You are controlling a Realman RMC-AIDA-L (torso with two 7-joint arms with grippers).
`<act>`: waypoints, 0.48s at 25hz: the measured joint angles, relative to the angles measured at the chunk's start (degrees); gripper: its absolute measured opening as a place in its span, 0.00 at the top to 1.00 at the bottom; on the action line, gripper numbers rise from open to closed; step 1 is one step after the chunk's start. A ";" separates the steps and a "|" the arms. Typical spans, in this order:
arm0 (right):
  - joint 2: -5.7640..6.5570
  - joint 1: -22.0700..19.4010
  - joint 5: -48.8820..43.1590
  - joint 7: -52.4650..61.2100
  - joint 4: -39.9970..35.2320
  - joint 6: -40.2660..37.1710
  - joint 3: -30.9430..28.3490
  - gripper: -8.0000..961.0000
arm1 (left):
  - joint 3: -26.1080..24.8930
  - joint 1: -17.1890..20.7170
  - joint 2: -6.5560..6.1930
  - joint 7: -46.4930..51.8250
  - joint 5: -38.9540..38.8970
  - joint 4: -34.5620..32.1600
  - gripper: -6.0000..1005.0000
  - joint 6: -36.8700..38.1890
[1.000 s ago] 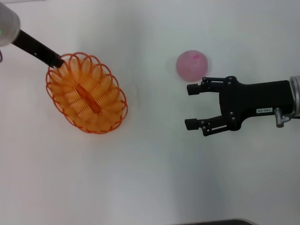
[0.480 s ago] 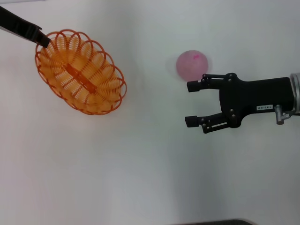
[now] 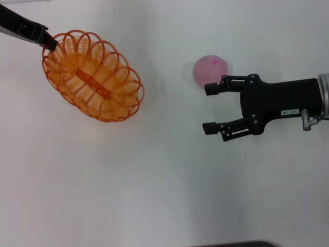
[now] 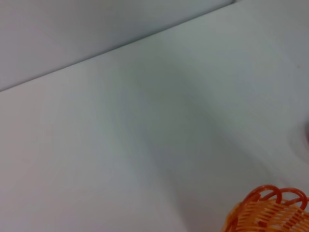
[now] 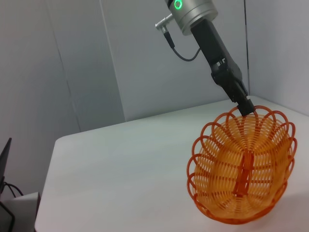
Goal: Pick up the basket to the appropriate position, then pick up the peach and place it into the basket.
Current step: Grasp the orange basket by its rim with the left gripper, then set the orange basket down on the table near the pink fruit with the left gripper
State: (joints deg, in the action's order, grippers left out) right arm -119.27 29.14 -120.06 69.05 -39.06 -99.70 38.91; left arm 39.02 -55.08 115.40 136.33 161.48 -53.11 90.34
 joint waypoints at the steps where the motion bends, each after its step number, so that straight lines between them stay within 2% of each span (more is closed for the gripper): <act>1: 0.00 0.05 0.00 -0.02 -0.29 -0.01 0.02 0.02 | -0.25 0.08 0.14 0.89 -0.11 -0.03 0.94 -0.29; 8: 0.07 0.79 0.00 -0.55 -1.09 0.04 -0.02 0.02 | -1.33 0.55 0.47 6.26 -0.98 -0.06 0.94 -2.31; 9: 0.14 0.94 -0.01 -0.62 -1.10 0.04 -0.09 0.02 | -1.41 1.55 0.51 10.45 -1.71 -0.03 0.94 -4.13; 12: 0.40 1.38 0.00 -0.79 -1.68 0.06 -0.22 0.02 | -1.51 3.29 0.80 14.78 -2.91 0.14 0.93 -6.50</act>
State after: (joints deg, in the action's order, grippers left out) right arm -118.87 30.51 -120.06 68.25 -40.74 -99.64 38.69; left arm 37.51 -51.79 116.19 151.10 158.57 -52.97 83.84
